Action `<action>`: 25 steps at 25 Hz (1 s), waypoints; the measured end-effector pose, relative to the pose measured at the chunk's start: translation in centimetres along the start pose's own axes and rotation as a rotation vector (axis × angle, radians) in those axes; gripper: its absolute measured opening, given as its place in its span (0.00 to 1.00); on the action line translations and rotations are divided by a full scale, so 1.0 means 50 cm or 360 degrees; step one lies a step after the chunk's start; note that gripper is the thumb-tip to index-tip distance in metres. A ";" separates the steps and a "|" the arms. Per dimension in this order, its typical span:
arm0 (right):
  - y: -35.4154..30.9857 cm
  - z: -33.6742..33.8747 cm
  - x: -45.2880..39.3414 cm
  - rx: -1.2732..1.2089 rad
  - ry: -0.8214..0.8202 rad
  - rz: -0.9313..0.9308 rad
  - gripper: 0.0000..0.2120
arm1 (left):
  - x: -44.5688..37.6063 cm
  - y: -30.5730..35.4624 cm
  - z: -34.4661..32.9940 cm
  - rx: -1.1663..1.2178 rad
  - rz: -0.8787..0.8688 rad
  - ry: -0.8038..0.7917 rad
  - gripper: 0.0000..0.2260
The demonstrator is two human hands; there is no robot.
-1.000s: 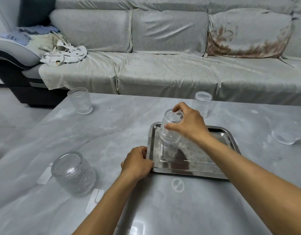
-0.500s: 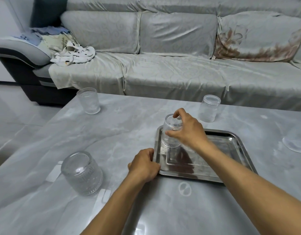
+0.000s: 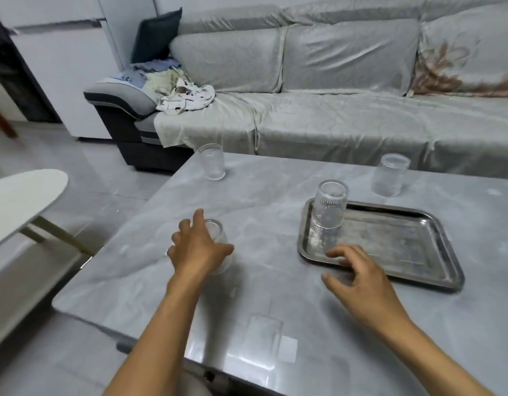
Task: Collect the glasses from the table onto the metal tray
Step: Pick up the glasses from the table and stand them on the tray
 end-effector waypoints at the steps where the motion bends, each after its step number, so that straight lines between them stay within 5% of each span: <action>1: -0.013 -0.022 -0.001 -0.0052 -0.0051 -0.0037 0.15 | 0.008 -0.035 -0.002 0.0185 0.0082 -0.0075 0.39; 4: -0.036 -0.031 0.039 -0.0120 -0.0135 -0.0137 0.18 | 0.037 -0.032 0.016 0.0332 -0.0014 0.0046 0.37; 8: -0.063 -0.035 0.043 -0.0181 -0.0237 -0.0075 0.36 | 0.066 0.116 0.030 0.0485 -0.0460 0.0164 0.39; 11: -0.078 -0.010 0.008 -0.0191 0.0009 0.0005 0.42 | 0.106 0.250 -0.015 0.0644 -0.0856 0.0032 0.39; 14: -0.057 0.045 -0.023 -0.0162 0.0361 -0.0067 0.36 | 0.101 0.311 -0.069 0.0899 -0.1042 -0.0204 0.36; 16: -0.026 0.093 -0.051 -0.0181 0.0431 -0.0161 0.34 | 0.068 0.316 -0.106 0.1368 -0.0971 -0.0466 0.28; 18: 0.020 0.142 -0.092 -0.0213 0.0507 -0.0261 0.34 | 0.036 0.296 -0.145 0.1547 -0.0662 -0.0462 0.17; 22: 0.107 0.180 -0.176 -0.0112 0.0541 -0.0467 0.33 | 0.011 0.211 -0.228 0.0610 -0.0213 -0.0476 0.20; 25: 0.156 0.145 -0.223 0.0009 0.0472 -0.0540 0.34 | 0.002 0.194 -0.254 0.0497 -0.0225 -0.0579 0.07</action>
Point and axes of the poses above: each hand's wrist, its own x-axis away from the middle knuckle, its own z-axis out of the back of the hand, y = z × x, the point moved 3 cm from there along -x, towards the middle knuckle, and after that the axes turned 14 degrees about -z, right-handed, at the moved point
